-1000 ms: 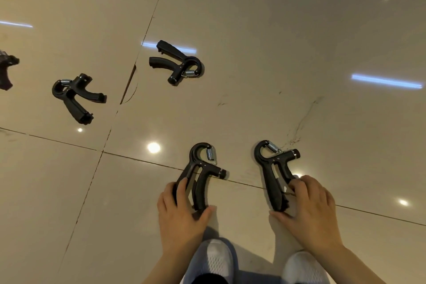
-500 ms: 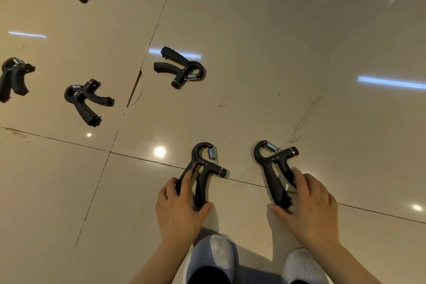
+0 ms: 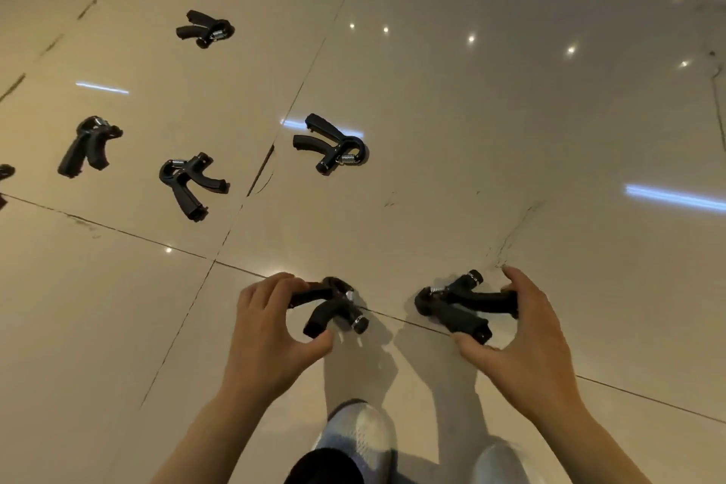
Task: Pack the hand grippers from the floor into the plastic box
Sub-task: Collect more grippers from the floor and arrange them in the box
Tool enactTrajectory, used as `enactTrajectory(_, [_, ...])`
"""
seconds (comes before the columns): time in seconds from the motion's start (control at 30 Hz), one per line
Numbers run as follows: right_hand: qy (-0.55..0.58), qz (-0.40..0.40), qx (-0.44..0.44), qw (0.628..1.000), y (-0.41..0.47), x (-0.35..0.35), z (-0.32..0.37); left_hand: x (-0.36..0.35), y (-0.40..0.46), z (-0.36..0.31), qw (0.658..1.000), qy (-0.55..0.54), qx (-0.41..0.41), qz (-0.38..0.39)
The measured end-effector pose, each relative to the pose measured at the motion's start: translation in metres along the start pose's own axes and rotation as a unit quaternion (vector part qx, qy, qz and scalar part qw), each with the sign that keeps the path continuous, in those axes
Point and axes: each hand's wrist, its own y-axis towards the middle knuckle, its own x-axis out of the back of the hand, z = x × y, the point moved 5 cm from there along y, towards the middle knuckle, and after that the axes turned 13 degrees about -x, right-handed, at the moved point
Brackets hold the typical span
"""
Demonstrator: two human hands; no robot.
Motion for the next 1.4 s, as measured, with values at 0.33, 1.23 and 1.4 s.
enactTrajectory(0.33, [0.012, 0.034, 0.237, 0.971, -0.144, 0.075, 0.072, 0.126, -0.089, -0.110, 0.987, -0.036, -0.032, -0.153])
enactTrajectory(1.23, [0.212, -0.095, 0.272, 0.934, -0.502, 0.423, -0.254, 0.155, -0.442, -0.634, 0.947, -0.020, -0.250, -0.199])
enactTrajectory(1.4, [0.228, -0.078, 0.266, 0.933, -0.532, 0.433, -0.293, 0.142, -0.481, -0.679, 0.946, -0.038, -0.271, -0.172])
